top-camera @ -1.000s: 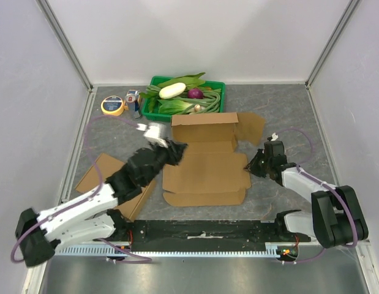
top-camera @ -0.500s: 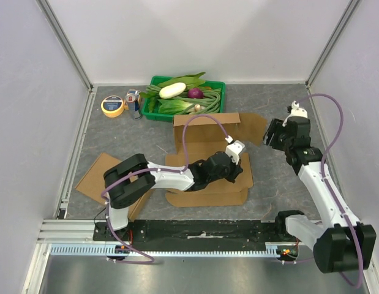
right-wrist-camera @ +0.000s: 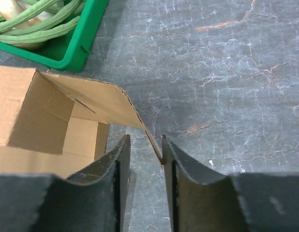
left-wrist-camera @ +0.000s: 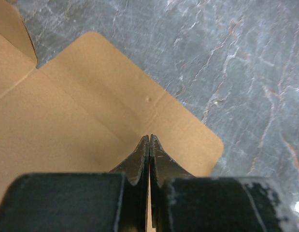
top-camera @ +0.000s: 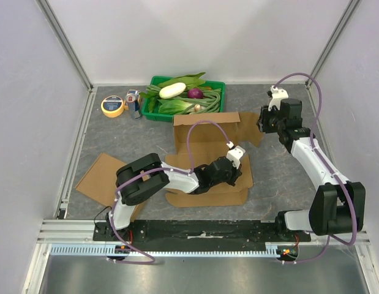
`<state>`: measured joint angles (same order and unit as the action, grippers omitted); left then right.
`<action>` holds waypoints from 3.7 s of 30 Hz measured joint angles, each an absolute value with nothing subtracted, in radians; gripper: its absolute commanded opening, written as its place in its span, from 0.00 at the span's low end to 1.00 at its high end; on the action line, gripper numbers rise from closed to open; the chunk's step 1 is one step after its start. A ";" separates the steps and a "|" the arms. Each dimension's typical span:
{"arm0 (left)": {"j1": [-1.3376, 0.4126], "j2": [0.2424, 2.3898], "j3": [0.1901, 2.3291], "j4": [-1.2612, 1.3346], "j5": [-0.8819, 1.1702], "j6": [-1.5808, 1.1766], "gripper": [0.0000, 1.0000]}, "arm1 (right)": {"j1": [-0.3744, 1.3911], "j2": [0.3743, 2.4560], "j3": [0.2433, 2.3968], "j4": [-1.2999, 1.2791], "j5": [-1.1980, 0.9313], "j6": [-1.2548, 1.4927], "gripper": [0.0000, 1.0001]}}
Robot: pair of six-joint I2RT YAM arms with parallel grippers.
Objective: Fold the paper box
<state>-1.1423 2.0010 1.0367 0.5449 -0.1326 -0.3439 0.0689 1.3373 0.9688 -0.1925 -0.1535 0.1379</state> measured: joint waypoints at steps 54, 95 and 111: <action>-1.089 2.036 1.251 0.563 -0.311 -0.199 0.20 | 0.229 1.163 0.907 -0.357 -0.011 0.722 0.06; -0.758 1.935 1.110 0.541 0.458 -0.028 0.02 | 0.270 1.226 0.583 0.382 -0.298 0.030 0.98; -0.701 1.980 1.180 0.453 0.420 0.027 0.23 | 0.263 1.510 0.611 0.727 -0.402 -0.029 0.91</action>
<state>-0.7006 1.9800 1.1801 0.4530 0.4198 0.0269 0.2626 1.5105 0.6113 0.7265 -0.4015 -0.0292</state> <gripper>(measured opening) 0.155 0.942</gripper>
